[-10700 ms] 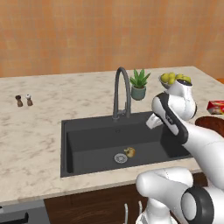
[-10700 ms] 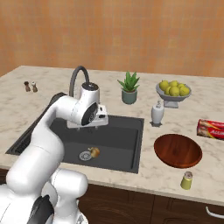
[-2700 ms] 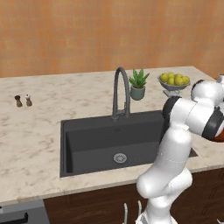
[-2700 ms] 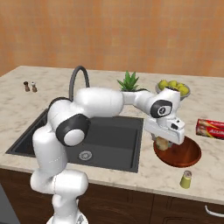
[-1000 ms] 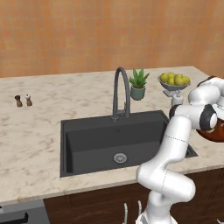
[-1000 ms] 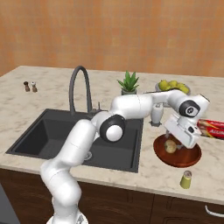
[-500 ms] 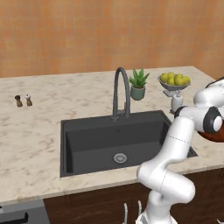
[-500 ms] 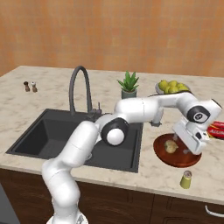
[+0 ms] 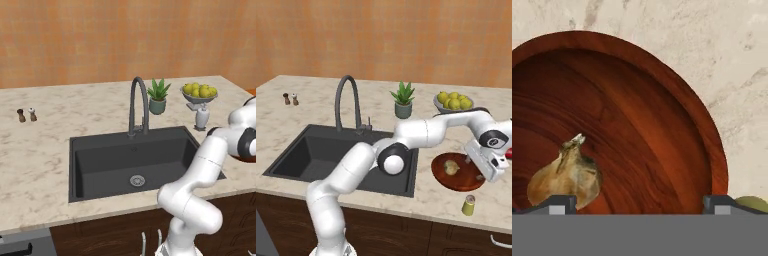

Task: Pick the onion from the sink and place it in the bowl. Then pick the bowl and place it in the microwave. Then close the microwave door and press the start button.

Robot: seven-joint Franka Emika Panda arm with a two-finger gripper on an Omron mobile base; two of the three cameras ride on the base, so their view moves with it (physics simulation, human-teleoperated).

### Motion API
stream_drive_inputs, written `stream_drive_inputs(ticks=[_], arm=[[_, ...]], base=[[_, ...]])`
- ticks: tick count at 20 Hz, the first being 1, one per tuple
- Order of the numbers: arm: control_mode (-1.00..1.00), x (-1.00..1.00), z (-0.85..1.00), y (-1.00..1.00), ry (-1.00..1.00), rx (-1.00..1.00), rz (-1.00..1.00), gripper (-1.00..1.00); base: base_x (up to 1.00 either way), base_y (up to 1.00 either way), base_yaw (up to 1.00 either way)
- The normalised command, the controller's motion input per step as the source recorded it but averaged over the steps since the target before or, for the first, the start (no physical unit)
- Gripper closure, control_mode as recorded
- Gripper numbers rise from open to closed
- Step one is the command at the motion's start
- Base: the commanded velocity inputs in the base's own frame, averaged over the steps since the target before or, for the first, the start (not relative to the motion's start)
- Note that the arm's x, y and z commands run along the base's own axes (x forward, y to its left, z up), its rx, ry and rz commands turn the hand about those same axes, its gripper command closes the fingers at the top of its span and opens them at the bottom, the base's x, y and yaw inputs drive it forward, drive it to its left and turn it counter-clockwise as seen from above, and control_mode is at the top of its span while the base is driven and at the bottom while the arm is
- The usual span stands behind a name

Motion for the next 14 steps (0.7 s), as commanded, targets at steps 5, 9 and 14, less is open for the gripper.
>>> stream_drive_inputs(ticks=[5, 9, 14], arm=[[-1.0, 0.0, -0.23, -0.14, -0.1, 0.0, 0.0, -1.0], [-1.0, -0.01, -0.34, 0.0, -0.13, 0.0, 0.0, -1.0], [-1.0, 0.0, 0.0, -0.19, -0.05, 0.0, 0.0, -1.0]], base=[[0.0, 0.0, 0.0], [0.0, 0.0, 0.0], [0.0, 0.0, 0.0]])
